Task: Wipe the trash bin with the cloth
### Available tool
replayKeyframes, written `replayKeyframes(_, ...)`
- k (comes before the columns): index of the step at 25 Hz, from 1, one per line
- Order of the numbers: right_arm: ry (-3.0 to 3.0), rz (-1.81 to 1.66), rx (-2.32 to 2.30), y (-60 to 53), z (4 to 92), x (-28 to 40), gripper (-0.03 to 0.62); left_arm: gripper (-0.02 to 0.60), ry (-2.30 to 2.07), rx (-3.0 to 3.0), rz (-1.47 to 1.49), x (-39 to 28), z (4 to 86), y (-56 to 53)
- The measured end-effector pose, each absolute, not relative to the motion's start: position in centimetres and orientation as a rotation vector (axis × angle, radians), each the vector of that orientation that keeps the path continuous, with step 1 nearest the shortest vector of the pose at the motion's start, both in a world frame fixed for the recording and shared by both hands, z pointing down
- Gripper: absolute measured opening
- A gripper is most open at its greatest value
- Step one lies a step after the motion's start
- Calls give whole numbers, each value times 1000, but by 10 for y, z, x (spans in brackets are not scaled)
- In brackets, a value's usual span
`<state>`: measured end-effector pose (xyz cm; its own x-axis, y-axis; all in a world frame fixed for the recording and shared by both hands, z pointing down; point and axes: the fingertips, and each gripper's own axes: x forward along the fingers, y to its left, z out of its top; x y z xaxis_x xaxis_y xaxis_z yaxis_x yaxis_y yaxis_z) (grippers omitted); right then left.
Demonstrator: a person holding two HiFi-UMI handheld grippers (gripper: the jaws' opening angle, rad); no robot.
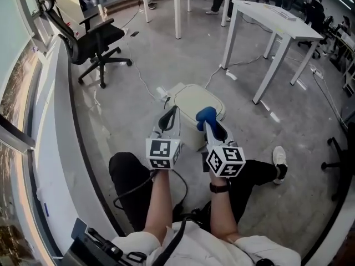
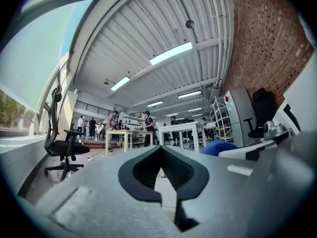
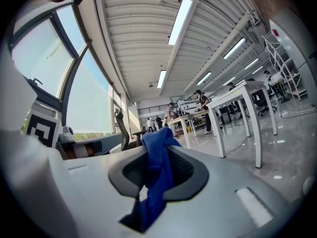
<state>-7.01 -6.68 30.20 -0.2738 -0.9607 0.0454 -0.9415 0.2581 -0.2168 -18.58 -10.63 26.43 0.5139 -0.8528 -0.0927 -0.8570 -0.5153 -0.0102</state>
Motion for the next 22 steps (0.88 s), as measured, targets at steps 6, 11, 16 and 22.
replayKeyframes(6, 2420, -348, -1874, -119, 319, -112, 58, -5, 1568, -2630, 50, -247, 279, -157)
replayKeyframes(11, 2459, -354, -1884, -159, 351, -149, 58, -5, 1548, -2651, 21, -270, 299, -185)
replayKeyframes(16, 2503, -247, -1968, -202, 379, -178, 58, -5, 1547, -2704, 42, -286, 316, -205)
replayKeyframes(22, 2555, -64, -2142, -249, 406, -208, 58, -5, 1575, -2729, 79, -305, 329, -225)
